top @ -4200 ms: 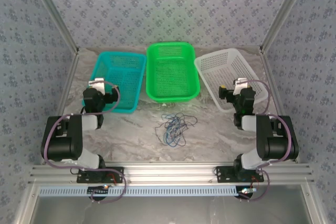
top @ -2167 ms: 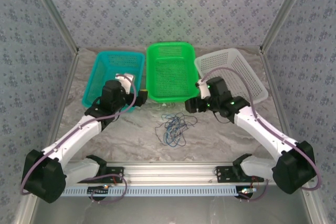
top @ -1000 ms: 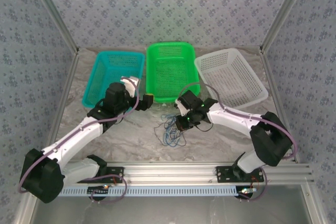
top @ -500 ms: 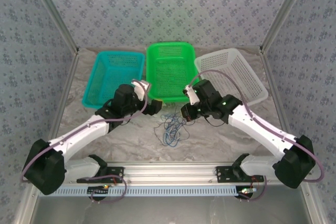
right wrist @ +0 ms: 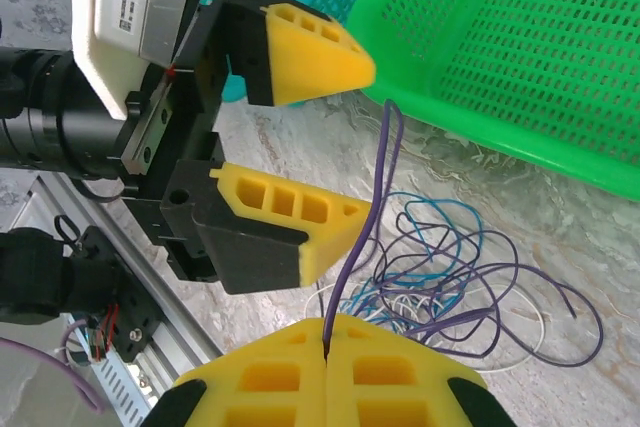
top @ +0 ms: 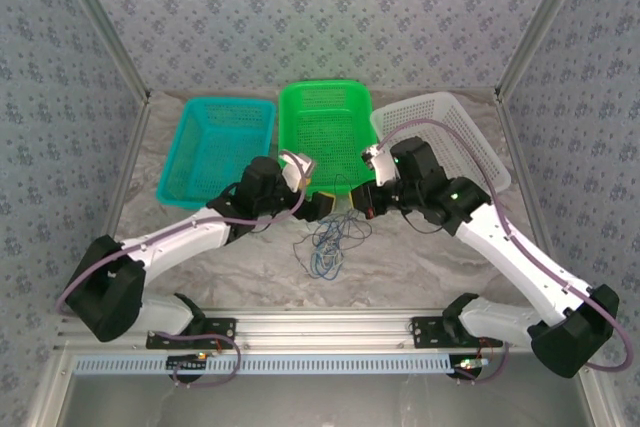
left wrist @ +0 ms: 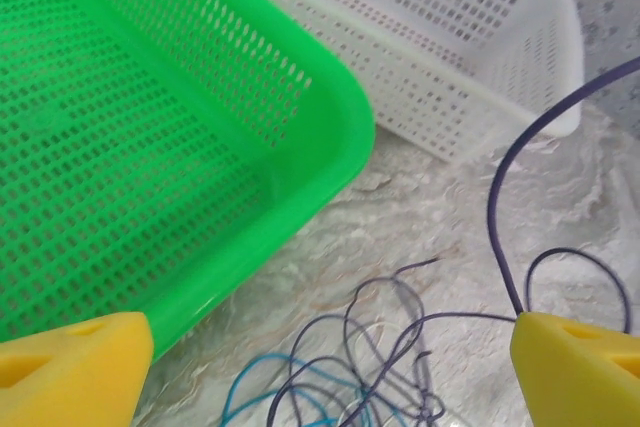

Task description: Untangle the cables

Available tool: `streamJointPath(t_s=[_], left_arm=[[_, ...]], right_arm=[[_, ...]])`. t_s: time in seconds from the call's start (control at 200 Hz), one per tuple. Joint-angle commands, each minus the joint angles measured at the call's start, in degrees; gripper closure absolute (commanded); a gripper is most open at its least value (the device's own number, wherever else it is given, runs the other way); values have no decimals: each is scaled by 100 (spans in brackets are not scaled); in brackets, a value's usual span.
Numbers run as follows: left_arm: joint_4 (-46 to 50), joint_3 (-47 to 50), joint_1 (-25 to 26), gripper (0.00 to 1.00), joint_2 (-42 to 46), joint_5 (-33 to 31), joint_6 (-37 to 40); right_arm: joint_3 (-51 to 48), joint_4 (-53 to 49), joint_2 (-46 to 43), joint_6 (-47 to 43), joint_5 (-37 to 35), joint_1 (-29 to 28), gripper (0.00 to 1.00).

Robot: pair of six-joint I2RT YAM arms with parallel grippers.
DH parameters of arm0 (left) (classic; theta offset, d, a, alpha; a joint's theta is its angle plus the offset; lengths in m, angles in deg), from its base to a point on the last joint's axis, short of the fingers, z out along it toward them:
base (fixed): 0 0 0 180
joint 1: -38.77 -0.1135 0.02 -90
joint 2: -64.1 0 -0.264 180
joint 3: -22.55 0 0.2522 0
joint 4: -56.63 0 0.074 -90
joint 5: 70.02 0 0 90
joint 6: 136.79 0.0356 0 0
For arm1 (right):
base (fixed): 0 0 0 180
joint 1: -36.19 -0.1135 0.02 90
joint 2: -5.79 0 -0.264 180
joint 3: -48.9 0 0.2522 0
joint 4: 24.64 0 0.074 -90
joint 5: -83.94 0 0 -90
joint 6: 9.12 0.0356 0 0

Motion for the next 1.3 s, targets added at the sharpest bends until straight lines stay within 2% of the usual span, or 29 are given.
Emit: streamJointPath(t_s=[0.0,0.31,0.44,0.54,0.77,0.919,1.294], left_arm=[[-378,-321,55,8,-122,203,-190],[-1800,207,62,8,115,-34,-1188],[-1480,72,212,8,197,-109,-1056],[-1305,6,355,10,107,-173,-1067],[-1666,303,584,14,56,-94,-1261],[-1403,240,792,18,23,143,-1063],[-1604,615,1109,22,-59,-57,-1165]], right_arm=[[163,-24,-124,-68,102,46,100],[-100,611,-494,435,-582,354,100],[-184,963,-525,706,-163,529,100],[-163,1013,-514,760,-104,529,100],[-317,1218,-709,854,-366,534,100],[-391,1290,-738,938,-416,479,100],[-537,1444,-923,989,-684,336,100]])
